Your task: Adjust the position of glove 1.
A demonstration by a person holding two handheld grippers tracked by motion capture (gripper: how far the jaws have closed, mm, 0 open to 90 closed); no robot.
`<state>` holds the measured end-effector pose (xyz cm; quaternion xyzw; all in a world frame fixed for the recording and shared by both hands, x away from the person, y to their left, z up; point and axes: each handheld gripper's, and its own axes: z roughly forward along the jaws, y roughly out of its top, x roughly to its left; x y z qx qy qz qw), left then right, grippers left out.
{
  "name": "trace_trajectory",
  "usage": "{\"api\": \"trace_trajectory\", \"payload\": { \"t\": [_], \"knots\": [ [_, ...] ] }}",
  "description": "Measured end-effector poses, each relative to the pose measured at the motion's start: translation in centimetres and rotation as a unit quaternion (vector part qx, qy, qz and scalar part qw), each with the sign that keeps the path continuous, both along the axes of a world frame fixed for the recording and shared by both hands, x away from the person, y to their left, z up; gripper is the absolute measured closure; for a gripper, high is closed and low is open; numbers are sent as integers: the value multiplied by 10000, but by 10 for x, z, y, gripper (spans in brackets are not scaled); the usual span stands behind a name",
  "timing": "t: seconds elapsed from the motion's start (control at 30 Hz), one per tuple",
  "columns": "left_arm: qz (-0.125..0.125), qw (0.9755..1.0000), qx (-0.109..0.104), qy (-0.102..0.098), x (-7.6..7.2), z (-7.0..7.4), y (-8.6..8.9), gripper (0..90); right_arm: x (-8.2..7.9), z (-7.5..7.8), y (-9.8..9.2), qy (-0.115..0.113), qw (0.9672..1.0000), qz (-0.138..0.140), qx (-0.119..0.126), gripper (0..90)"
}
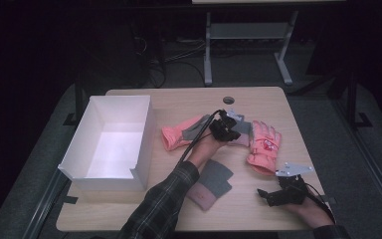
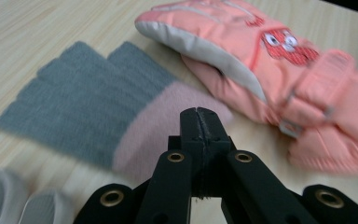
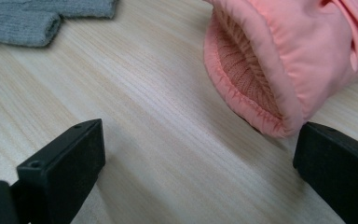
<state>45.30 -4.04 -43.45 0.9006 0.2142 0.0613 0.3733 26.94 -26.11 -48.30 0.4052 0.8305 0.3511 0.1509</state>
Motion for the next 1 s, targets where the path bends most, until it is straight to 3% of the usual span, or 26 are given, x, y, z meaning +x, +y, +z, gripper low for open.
{"api": "trace_trajectory", "payload": {
  "t": [0.13, 0.27, 0.37, 0.8, 1.0],
  "knots": [
    [42, 9999, 95, 8, 6, -12, -12, 897, 0, 0, 0, -1, 10000, 2, 5, 17],
    [117, 9997, 74, 178, 10, -21, -12, 897, 0, 0, 0, 0, 10000, 15, 6, 17],
    [134, 9997, 81, 208, 10, -20, -11, 897, 0, 0, 0, 0, 10000, 16, 7, 17],
    [12, 9986, 491, 173, 0, -13, 5, 897, 0, 0, 0, 24, 10000, 0, 28, 17],
    [73, 9985, 489, 222, -7, -13, 18, 897, 0, 0, 0, 9, 10000, 6, 22, 17]
  ]
}}
